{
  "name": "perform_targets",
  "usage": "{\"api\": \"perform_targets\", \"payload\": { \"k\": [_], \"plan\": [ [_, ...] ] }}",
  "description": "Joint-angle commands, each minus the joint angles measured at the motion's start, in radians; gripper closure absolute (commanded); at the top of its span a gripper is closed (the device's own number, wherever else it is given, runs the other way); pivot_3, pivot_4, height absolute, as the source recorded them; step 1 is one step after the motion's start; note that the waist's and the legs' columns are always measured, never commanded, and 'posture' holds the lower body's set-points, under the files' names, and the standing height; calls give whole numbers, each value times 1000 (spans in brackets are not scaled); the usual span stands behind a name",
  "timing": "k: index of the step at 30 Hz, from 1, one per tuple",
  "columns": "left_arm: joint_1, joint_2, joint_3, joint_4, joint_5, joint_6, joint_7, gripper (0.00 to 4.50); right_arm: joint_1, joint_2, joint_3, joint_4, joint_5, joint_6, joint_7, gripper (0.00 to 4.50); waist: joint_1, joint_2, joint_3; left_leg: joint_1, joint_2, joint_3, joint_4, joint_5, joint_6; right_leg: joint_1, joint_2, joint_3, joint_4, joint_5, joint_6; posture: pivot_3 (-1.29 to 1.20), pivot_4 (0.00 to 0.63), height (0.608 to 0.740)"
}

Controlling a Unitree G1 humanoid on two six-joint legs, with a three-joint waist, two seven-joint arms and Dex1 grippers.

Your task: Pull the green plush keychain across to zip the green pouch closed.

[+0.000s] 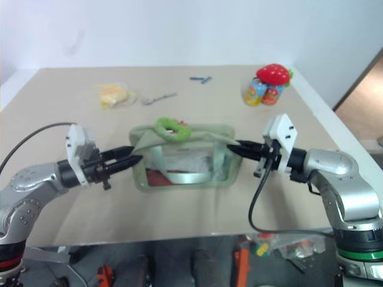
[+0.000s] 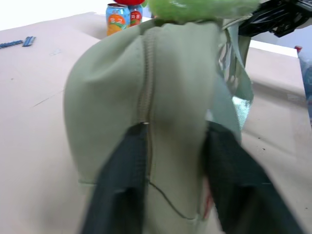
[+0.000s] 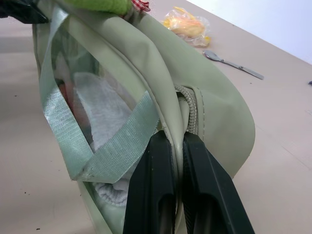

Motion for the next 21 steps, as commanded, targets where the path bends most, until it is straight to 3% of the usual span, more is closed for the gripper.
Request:
{"api": "perform_targets", "payload": {
  "k": [1, 2, 3, 5, 10, 11, 15, 18, 21],
  "plan": [
    [-31, -18, -9, 7, 5, -28, 7, 4416, -15, -3, -21, -15, 35, 31, 1, 4500, 0, 0, 0, 0, 0, 0, 0, 0, 0, 0, 0, 0, 0, 0, 0, 0, 150, 740],
    [-39, -24, -12, 10, 0, -26, 8, 4481, -16, -10, -30, -20, 71, 80, 4, 4500, 0, 0, 0, 0, 0, 0, 0, 0, 0, 0, 0, 0, 0, 0, 0, 0, 150, 740],
    [-45, -29, -15, 11, -4, -24, 7, 4500, -18, -17, -40, -25, 106, 125, 5, 3934, 0, 0, 0, 0, 0, 0, 0, 0, 0, 0, 0, 0, 0, 0, 0, 0, 150, 740],
    [-50, -33, -20, 10, -13, -14, 3, 4500, -22, -41, -59, -45, 160, 185, 23, 3529, 1, 0, 0, 0, 0, 0, 0, 0, 0, 1, 0, 0, 0, 0, 0, 0, 150, 740],
    [-35, -25, -19, 6, -21, -1, -8, 4500, -44, -153, -95, -62, 183, 244, 64, 1862, 3, 0, 0, -2, -1, 0, 0, 0, 0, 0, -1, 0, 0, 0, 1, 0, 150, 740],
    [-33, -23, -18, 5, -23, 1, -10, 4500, -60, -172, -95, -61, 175, 241, 67, 1280, 3, 0, 0, -3, -1, 0, 0, 0, 0, -1, -1, 1, 0, -1, 1, 0, 150, 740],
    [-24, -15, -19, 1, -28, 6, -16, 4500, -215, -203, -64, -105, 211, 292, 40, 28, 1, 2, 1, -3, -1, 0, 0, 0, 0, -2, -1, 1, 0, 0, 1, 0, 150, 740],
    [-27, -21, -27, -4, -30, 9, -6, 4500, -318, -159, -4, -146, 218, 296, 21, 28, 2, 1, 1, -2, 0, -1, 0, 0, 0, -2, 0, -1, 0, -1, 1, 0, 150, 740],
    [-30, -30, -35, -8, -33, 12, 4, 4500, -395, -35, 88, -188, 196, 256, -32, 28, 2, 1, 1, -3, 0, -1, 0, 0, 0, -2, 0, -1, 0, -1, 0, 0, 150, 740]
  ]
}}
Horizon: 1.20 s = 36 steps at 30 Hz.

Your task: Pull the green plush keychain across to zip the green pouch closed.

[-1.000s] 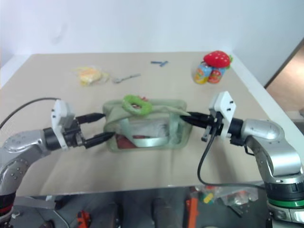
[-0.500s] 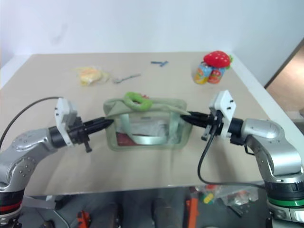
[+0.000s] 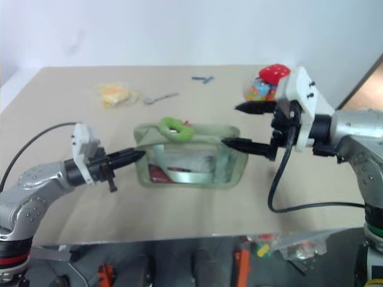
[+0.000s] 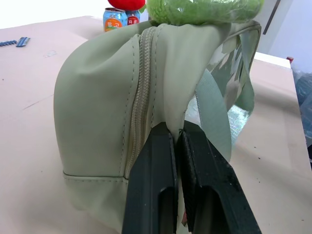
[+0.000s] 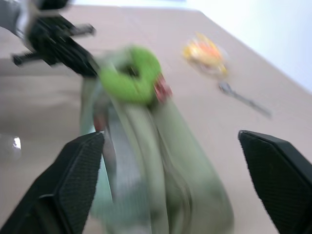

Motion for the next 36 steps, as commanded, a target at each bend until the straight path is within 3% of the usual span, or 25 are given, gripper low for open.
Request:
{"api": "perform_targets", "payload": {
  "k": [1, 7, 14, 15, 24, 27, 36],
  "plan": [
    [-2, -6, -14, -33, -12, 4, 5, 4500, -59, 119, 90, -68, -20, -52, -61, 28, 0, 0, 0, 0, 0, 0, 0, 0, 0, 0, 0, 0, 0, 0, 0, 0, 150, 740],
    [-1, -14, -14, -44, 0, 1, 30, 4500, -38, 233, 207, -57, -140, -154, -81, 28, 7, 0, 0, -7, -1, -2, 1, 0, 0, -3, -1, -1, 0, 0, 2, 0, 150, 740],
    [-1, -13, -10, -54, -2, 0, 53, 4500, -12, 243, 230, -1, -207, -206, -53, 28, 7, 0, 0, -7, -1, -3, 1, 0, 0, -3, -1, -2, 0, 0, 2, 0, 150, 740],
    [-1, -14, -10, -54, -3, 1, 55, 4500, -7, 241, 232, 4, -215, -215, -47, 572, 7, 0, 0, -6, 0, -3, 1, 0, 0, -3, -1, -3, 0, 0, 2, 0, 150, 740],
    [-7, -15, -17, -45, -1, -2, 59, 4500, 23, 265, 219, 7, -223, -224, -49, 3686, 6, 0, 0, -6, 0, -3, 1, 0, 0, -3, -1, -3, 0, 0, 2, 0, 150, 740],
    [-11, -15, -24, -37, 4, -5, 56, 4500, 28, 265, 214, 3, -225, -223, -51, 4482, 6, 0, 0, -6, 0, -4, 1, 0, 0, -2, -1, -3, 0, 0, 2, 0, 150, 740],
    [-56, -42, -39, 0, 50, -37, 93, 4500, -26, 273, 118, 41, -218, -290, -68, 4482, 8, 0, 0, -6, -1, -4, 2, 0, 0, -2, -1, -3, 0, 0, 2, 0, 150, 740]
  ]
}}
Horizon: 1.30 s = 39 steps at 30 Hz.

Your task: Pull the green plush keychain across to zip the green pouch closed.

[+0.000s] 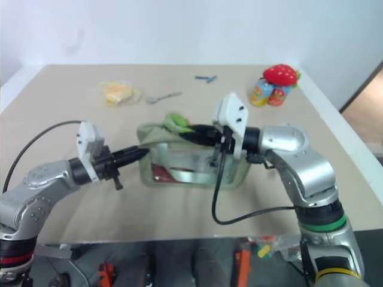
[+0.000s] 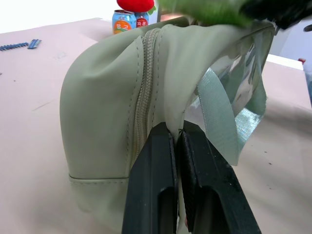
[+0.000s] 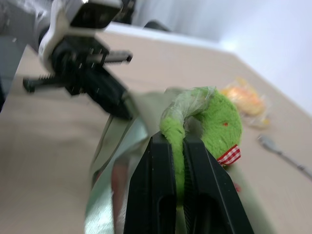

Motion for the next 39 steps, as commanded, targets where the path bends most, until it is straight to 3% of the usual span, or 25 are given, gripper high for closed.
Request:
{"api": "perform_targets", "payload": {
  "k": [1, 10, 27, 39],
  "plan": [
    [-37, -26, -5, 10, 36, -41, 29, 4500, -68, -22, -89, 27, 2, -59, 4, 4482, 0, 0, 0, 0, 0, 0, 0, 0, 0, 0, 0, 0, 0, 0, 0, 0, 150, 740],
    [-100, -87, -14, 62, 100, -81, 73, 4500, -113, -137, -170, 183, -93, -209, 29, 4482, -1, 0, 0, 0, 0, 0, -1, 0, 0, 0, 0, 0, 0, 2, 3, 0, 150, 740],
    [-123, -131, -9, 123, 167, -123, 131, 4500, -76, -283, -272, 282, -157, -285, 9, 4482, 0, 0, 0, 0, -1, 1, 0, 0, 0, 0, 0, 1, 0, 2, 3, 0, 150, 740],
    [-133, -141, -18, 134, 185, -135, 129, 4500, 185, -390, -260, 226, -260, -241, 23, 4482, -1, 0, 0, 0, 0, 1, -1, 0, 0, 0, 0, 1, 0, 3, 4, 0, 150, 740]
  ]
}}
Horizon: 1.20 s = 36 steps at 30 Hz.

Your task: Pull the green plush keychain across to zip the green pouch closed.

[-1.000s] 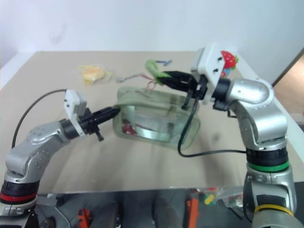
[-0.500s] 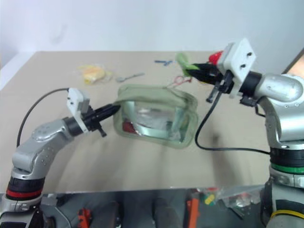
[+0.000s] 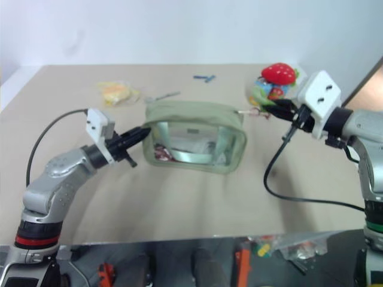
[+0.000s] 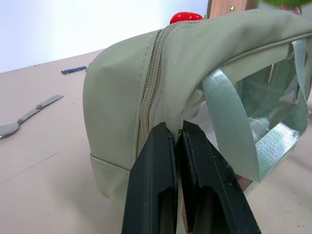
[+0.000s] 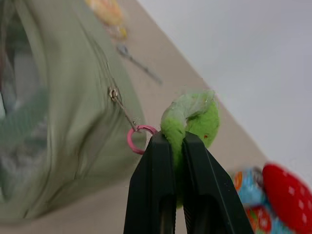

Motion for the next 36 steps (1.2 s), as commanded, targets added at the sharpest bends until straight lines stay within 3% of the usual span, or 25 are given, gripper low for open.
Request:
{"api": "perform_targets", "payload": {
  "k": [1, 16, 21, 27, 36],
  "plan": [
    [-16, 8, 18, -12, 4, -15, -1, 4500, 40, -31, 1, -34, -57, -26, -6, 4482, -2, 0, 0, 0, 0, 0, 0, 0, 0, 0, 0, 0, 0, 0, 0, 0, 150, 740],
    [-26, 4, 4, -2, 16, -17, -8, 4500, 145, 77, 202, -43, -241, -86, -76, 4482, -2, 0, 0, 2, 0, 2, 1, 2, 0, 1, 0, 2, 0, 1, -2, 0, 150, 740],
    [-25, 5, 7, -8, 18, -13, -4, 4500, 161, 119, 221, -24, -257, -139, -91, 4482, -3, 0, 0, 4, 0, 2, 1, 2, 0, 3, 0, 2, 0, 1, -2, 0, 150, 740],
    [-27, 7, 10, -12, 16, -8, 1, 4500, 172, 93, 230, 30, -343, -203, -105, 4482, -4, 0, 0, 7, 0, 2, 1, 2, 0, 5, 0, 3, 0, 1, -2, 0, 150, 740],
    [-29, 11, -4, -16, -9, 13, -29, 4500, 182, 155, 182, 12, -265, -135, -125, 4482, -4, -1, 0, 15, 0, 3, 1, 2, 0, 13, 0, 3, 0, 0, -3, 0, 150, 740]
  ]
}}
